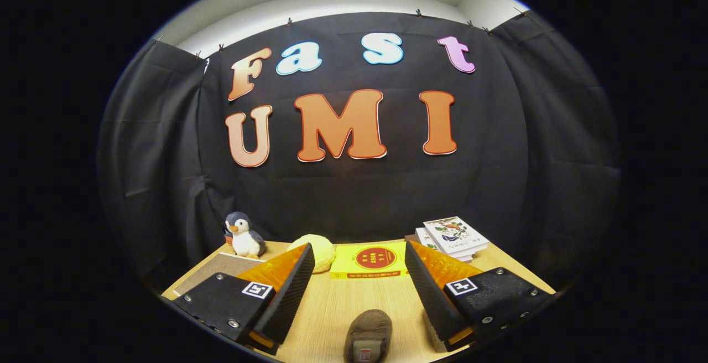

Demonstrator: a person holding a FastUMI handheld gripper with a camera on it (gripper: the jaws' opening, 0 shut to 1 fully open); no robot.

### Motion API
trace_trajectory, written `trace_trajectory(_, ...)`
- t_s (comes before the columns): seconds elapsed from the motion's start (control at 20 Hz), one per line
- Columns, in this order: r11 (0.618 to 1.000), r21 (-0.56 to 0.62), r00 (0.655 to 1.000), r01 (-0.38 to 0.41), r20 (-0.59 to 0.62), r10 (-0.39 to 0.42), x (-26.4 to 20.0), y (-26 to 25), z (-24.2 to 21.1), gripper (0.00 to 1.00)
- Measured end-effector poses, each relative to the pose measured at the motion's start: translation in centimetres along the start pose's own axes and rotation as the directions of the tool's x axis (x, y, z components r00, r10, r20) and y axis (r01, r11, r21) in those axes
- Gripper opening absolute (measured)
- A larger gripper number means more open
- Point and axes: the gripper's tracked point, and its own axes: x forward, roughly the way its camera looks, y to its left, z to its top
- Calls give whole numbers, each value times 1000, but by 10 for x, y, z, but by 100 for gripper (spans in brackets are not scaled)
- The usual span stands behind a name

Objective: Open the storage box then place both shoes into the box .Put the left shoe in first, then the right shoe, with the right side of both shoes facing outward in a uniform manner.

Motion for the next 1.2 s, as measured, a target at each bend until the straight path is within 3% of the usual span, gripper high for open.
trace_trajectory(1.2, 999, 9, 997, -45, -56, 46, 9, 7, -13, 98)
